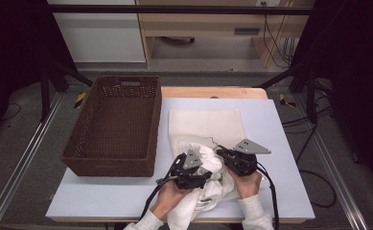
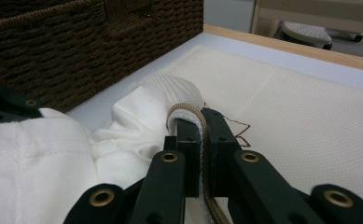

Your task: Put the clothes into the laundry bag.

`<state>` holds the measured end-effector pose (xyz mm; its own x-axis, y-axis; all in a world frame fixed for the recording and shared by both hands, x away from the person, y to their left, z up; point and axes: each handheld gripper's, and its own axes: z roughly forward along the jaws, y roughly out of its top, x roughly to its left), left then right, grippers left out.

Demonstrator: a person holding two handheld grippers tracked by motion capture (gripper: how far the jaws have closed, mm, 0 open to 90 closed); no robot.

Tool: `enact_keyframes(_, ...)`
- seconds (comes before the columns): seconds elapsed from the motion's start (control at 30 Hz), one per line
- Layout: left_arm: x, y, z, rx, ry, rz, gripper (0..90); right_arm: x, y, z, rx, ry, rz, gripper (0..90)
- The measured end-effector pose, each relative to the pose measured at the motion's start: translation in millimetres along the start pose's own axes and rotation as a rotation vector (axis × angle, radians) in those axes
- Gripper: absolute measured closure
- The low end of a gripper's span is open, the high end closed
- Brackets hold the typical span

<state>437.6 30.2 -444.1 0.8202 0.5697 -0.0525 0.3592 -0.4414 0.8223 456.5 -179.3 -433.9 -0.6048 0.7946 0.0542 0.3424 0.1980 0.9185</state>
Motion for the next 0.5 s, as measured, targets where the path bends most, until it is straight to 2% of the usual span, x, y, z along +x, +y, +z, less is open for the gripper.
enact_keyframes(0.03, -1.4, 0.1, -1.3, -0.008, 0.004, 0.003, 65.4, -0.6, 0.0, 0.0, -0.001, 0.0, -0.001, 86.5)
enact_keyframes(0.07, -5.1, 1.4, -4.7, -0.031, 0.015, 0.013, 67.1, -0.8, -0.1, 0.1, -0.004, 0.0, 0.004, 86.5)
enact_keyframes(0.13, -11.5, 4.4, -10.4, -0.072, 0.004, 0.035, 68.6, -1.0, 0.0, 0.0, -0.006, 0.0, 0.009, 86.5)
enact_keyframes(0.17, -11.5, 4.4, -10.4, -0.072, 0.004, 0.035, 68.9, -1.0, 0.0, 0.0, -0.006, 0.0, 0.009, 86.5)
enact_keyframes(0.27, -26.0, 10.5, -14.7, -0.094, 0.006, 0.104, 69.1, -1.7, 0.7, -1.1, -0.014, 0.007, 0.018, 86.6)
enact_keyframes(0.3, -33.3, 13.1, -13.3, -0.093, 0.02, 0.148, 69.2, -1.6, 1.2, -1.7, -0.019, 0.007, 0.026, 86.6)
enact_keyframes(0.37, -38.7, 15.2, -7.3, -0.076, 0.033, 0.179, 69.1, -2.1, 1.6, -2.6, -0.021, 0.004, 0.024, 86.6)
enact_keyframes(0.43, -39.7, 15.9, -3.1, -0.064, 0.039, 0.19, 68.9, -2.5, 1.8, -3.3, -0.026, 0.004, 0.022, 86.6)
enact_keyframes(0.47, -39.1, 16.4, 7.6, -0.034, 0.052, 0.195, 68.6, -1.5, 3.2, -5.5, -0.036, -0.002, 0.015, 86.6)
enact_keyframes(0.5, -39.1, 16.4, 7.6, -0.034, 0.052, 0.195, 68.4, -1.5, 3.2, -5.5, -0.036, -0.002, 0.015, 86.6)
